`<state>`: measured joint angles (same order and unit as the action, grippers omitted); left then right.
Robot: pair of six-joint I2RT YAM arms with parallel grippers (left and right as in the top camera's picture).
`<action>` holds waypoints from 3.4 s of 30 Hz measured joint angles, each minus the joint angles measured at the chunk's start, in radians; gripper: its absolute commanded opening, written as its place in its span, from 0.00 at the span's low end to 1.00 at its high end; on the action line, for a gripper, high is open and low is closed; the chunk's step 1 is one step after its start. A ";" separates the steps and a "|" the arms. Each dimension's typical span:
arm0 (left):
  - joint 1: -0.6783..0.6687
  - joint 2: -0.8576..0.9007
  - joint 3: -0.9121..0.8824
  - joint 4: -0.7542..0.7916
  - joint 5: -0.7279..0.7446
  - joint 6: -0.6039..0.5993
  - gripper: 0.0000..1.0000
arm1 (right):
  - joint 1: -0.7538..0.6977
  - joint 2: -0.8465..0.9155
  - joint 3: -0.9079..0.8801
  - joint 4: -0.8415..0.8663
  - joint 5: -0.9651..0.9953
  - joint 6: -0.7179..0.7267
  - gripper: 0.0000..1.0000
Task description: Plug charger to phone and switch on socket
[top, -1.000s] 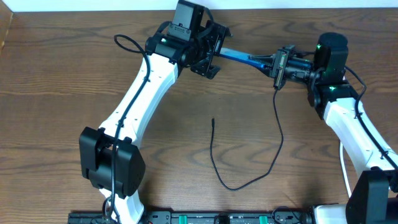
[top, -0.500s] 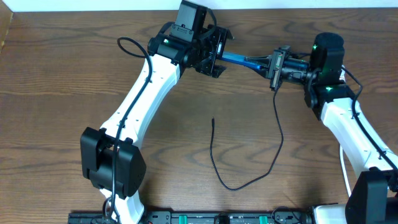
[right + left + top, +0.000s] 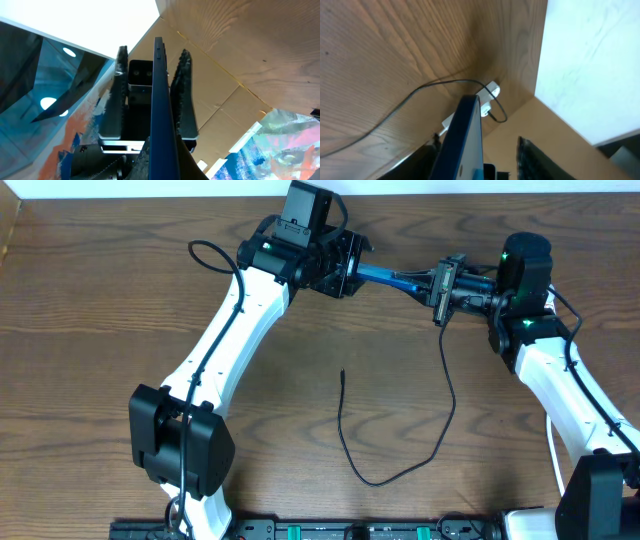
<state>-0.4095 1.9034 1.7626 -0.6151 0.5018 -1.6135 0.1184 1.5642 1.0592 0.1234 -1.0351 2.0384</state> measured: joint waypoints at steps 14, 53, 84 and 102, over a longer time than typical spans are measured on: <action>0.000 0.000 0.000 -0.005 0.000 -0.008 0.12 | 0.008 0.000 0.000 0.026 0.022 0.003 0.01; 0.129 0.000 0.000 -0.013 0.120 0.210 0.07 | -0.001 0.000 0.001 0.053 -0.050 -0.251 0.99; 0.636 0.000 0.000 -0.373 0.760 1.330 0.08 | 0.446 0.000 0.006 -0.634 0.650 -1.244 0.86; 0.651 0.000 0.000 -0.374 0.866 1.462 0.07 | 0.600 0.192 0.007 -0.657 1.016 -1.254 0.77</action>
<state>0.2413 1.9038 1.7626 -0.9890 1.3678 -0.1516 0.7189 1.7565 1.0660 -0.5335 -0.0189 0.7845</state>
